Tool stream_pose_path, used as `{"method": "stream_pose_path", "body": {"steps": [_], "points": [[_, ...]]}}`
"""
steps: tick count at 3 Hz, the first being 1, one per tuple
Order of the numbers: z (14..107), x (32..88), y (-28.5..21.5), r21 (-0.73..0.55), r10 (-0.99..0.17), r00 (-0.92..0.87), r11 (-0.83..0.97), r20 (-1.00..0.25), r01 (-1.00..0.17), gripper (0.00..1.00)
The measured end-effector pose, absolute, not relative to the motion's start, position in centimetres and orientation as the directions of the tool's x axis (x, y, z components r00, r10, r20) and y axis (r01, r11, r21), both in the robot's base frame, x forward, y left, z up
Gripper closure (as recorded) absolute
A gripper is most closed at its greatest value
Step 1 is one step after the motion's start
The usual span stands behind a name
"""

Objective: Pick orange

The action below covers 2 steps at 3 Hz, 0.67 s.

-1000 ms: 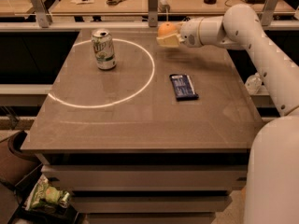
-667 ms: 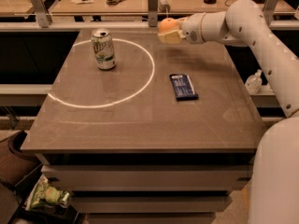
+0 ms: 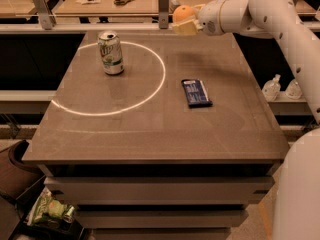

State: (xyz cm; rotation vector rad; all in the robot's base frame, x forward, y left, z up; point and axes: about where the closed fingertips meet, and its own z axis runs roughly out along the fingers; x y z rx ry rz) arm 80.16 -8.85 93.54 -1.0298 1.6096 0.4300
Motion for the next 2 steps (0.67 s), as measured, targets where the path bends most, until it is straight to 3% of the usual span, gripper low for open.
{"method": "stream_pose_path", "body": {"steps": [2], "points": [[99.5, 78.3, -8.1, -0.34, -0.432, 0.095, 0.536, -0.897, -0.773, 1.0]]}}
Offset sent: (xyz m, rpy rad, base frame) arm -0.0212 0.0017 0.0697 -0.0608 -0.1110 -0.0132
